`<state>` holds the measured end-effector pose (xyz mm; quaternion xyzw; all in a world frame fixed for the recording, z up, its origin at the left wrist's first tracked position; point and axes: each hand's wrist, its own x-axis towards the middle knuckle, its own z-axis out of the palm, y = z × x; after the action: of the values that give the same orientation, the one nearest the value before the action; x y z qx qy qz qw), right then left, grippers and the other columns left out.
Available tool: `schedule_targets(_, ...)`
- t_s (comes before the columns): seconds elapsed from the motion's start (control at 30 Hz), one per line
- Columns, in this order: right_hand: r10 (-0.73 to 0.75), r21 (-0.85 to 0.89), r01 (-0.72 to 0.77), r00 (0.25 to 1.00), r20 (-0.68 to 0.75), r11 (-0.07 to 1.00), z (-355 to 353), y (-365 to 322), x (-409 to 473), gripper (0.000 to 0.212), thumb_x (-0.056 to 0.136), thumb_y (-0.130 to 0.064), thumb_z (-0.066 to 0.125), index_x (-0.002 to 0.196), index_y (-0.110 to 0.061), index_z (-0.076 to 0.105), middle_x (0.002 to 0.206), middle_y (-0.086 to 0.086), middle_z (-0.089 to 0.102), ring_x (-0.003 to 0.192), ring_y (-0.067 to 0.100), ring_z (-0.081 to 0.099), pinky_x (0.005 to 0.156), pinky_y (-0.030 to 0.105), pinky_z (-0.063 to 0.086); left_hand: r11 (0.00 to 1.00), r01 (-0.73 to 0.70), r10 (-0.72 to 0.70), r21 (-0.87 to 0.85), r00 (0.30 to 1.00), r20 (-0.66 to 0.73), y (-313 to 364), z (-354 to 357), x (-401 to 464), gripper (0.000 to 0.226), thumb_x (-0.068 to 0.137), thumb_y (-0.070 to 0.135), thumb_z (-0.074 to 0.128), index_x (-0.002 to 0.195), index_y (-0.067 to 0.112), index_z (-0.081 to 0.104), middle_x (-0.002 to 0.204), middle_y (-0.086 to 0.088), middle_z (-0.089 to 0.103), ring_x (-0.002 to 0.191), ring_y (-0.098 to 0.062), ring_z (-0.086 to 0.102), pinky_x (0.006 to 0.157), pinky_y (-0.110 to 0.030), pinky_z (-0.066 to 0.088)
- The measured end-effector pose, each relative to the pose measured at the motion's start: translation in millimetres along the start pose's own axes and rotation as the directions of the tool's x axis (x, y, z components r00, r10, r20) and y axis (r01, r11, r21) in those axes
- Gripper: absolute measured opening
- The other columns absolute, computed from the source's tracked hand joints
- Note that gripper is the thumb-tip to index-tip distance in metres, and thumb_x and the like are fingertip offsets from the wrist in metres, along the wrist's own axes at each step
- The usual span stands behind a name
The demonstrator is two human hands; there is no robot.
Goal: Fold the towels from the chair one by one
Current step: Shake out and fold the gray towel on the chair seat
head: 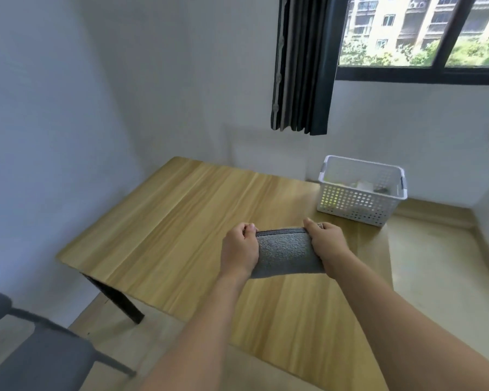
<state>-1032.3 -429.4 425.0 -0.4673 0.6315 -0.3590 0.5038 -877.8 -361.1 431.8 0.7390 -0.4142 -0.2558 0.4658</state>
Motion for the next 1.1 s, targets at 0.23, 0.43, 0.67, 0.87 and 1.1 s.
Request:
schedule_targets(0.23,-0.014,-0.022,0.016,0.996,0.092,1.000,-110,-15,75,0.036,0.084,-0.044,0.062,0.071,-0.011,0.060,0.074,0.007,0.061,0.074,0.025,0.056,0.072,0.037,0.048,0.997,0.071,-0.067,0.034,0.992,-0.106,68,115,-13,0.028,0.098,0.029,0.044,0.082,0.011,0.059,0.084,-0.002,0.064,0.081,-0.023,0.055,0.067,-0.031,0.036)
schedule_targets(0.43,-0.031,-0.050,0.036,0.994,0.102,0.998,-180,3,145,0.033,0.089,-0.043,0.058,0.073,-0.015,0.062,0.082,0.006,0.065,0.081,0.024,0.059,0.079,0.036,0.047,0.993,0.098,-0.093,-0.070,0.993,0.069,80,206,11,0.026,0.095,0.035,0.051,0.086,0.014,0.063,0.075,0.005,0.062,0.075,-0.017,0.055,0.067,-0.031,0.040)
schedule_targets(0.67,-0.025,-0.154,0.062,0.973,0.230,0.986,-259,-17,270,0.039,0.088,-0.049,0.058,0.082,-0.012,0.067,0.096,0.011,0.068,0.086,0.024,0.061,0.082,0.034,0.048,0.980,0.138,-0.110,-0.141,0.976,0.190,128,314,48,0.013,0.095,0.022,0.057,0.098,0.019,0.068,0.087,0.003,0.063,0.077,-0.011,0.054,0.069,-0.022,0.043)
schedule_targets(0.87,0.078,-0.349,0.108,0.874,0.480,0.931,-272,-64,348,0.067,0.073,-0.075,0.050,0.107,-0.020,0.066,0.111,0.005,0.063,0.103,0.025,0.059,0.099,0.042,0.045,0.977,0.169,-0.168,-0.128,0.986,0.022,167,351,94,0.018,0.095,0.014,0.050,0.099,0.020,0.066,0.087,0.001,0.058,0.072,-0.014,0.051,0.064,-0.026,0.041)
schedule_targets(1.1,-0.001,-0.430,0.240,0.874,0.486,0.870,-253,-103,453,0.029,0.088,-0.024,0.036,0.106,-0.010,0.055,0.105,0.013,0.058,0.089,0.027,0.052,0.074,0.034,0.044,0.974,0.206,-0.215,-0.089,0.971,-0.103,187,397,182,0.012,0.097,0.015,0.041,0.092,0.021,0.050,0.072,-0.001,0.049,0.055,-0.017,0.038,0.049,-0.027,0.028)
